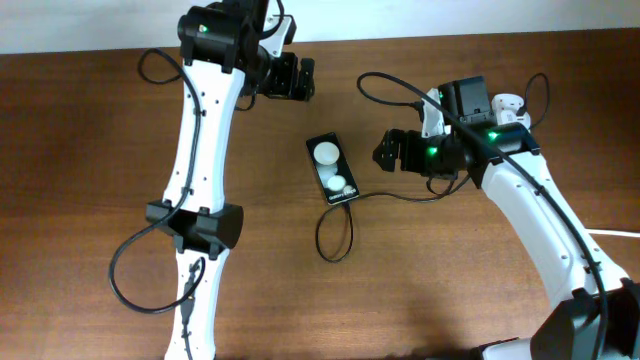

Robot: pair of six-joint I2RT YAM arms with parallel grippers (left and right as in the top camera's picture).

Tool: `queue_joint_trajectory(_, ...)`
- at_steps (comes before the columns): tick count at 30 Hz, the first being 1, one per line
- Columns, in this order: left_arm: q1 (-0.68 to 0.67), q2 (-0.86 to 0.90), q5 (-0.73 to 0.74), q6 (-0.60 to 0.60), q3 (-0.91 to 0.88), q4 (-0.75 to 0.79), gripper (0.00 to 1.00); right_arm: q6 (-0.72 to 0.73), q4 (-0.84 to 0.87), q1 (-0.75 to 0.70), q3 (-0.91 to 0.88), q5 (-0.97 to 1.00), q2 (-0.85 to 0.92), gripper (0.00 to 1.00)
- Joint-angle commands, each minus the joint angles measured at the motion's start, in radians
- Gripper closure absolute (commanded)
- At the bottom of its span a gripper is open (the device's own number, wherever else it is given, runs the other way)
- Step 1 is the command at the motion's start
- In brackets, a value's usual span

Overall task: Plug charger to phone and switch on socket
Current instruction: 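Move the right gripper over the power strip's orange switch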

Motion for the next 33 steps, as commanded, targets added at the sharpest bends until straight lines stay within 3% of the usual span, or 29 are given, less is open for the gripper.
queue_joint_trajectory(1,0.001,-0.015,-0.014,0.023,0.008,-0.002,0.01,-0.051,-0.14,-0.141,0.083,-0.066,-0.003,0.01)
queue_joint_trajectory(5,0.001,-0.015,-0.014,0.023,0.008,-0.002,0.01,-0.257,-0.386,-0.4,0.319,-0.105,0.055,0.01)
queue_joint_trajectory(9,0.001,-0.015,-0.014,0.023,0.008,-0.002,0.01,-0.388,-0.602,-0.573,0.647,-0.103,0.356,0.01)
queue_joint_trajectory(12,0.001,-0.015,-0.014,0.023,0.008,-0.002,0.01,-0.41,-0.629,-0.645,0.776,-0.103,0.534,0.01)
queue_joint_trajectory(15,0.0,-0.015,-0.014,0.023,0.008,-0.002,0.01,-0.42,-0.589,-0.705,0.786,-0.104,0.566,0.01)
queue_joint_trajectory(20,0.001,-0.015,-0.014,0.023,0.008,-0.002,0.01,-0.552,-0.54,-0.707,0.786,-0.153,0.566,0.01)
queue_joint_trajectory(33,0.0,-0.015,-0.014,0.023,0.008,-0.002,0.01,-0.551,-0.443,-0.702,0.785,-0.145,0.676,0.02)
